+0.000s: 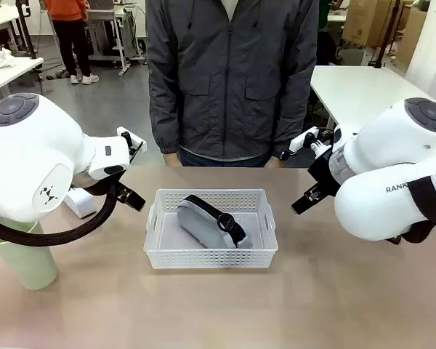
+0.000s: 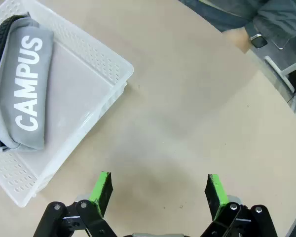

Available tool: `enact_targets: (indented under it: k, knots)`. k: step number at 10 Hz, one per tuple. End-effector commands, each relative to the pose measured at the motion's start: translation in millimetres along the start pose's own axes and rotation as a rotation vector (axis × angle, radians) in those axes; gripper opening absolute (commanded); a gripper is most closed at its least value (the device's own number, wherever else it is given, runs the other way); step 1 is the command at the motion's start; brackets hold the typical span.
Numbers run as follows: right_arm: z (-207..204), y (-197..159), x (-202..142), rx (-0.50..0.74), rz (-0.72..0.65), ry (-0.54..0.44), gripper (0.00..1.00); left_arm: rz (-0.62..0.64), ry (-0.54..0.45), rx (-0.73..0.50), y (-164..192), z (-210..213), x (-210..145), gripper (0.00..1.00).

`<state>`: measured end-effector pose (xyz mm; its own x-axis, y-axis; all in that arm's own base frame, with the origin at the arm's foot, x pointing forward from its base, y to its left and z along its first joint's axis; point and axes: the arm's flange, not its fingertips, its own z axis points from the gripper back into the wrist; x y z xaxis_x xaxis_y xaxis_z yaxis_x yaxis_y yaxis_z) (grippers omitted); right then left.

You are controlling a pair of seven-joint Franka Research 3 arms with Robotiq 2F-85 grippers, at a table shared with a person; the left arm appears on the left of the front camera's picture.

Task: Efficiently arrange items inside the basket to fit them all.
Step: Pick up the Digital clock and place it inside the Organizing basket.

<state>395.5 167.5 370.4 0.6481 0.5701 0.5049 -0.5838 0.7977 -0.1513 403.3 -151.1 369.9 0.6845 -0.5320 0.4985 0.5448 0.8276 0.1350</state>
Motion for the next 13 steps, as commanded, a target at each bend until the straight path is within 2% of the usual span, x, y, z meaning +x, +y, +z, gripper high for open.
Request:
enact_targets:
  k: [1, 13]
  knots:
    - [0.0, 0.0, 0.0, 0.000, 0.000, 0.000, 1.00, 0.000, 0.000, 0.000, 0.0, 0.1, 0.1, 1.00]
    - [0.0, 0.0, 0.0, 0.000, 0.000, 0.000, 1.00, 0.000, 0.000, 0.000, 0.0, 0.1, 0.1, 1.00]
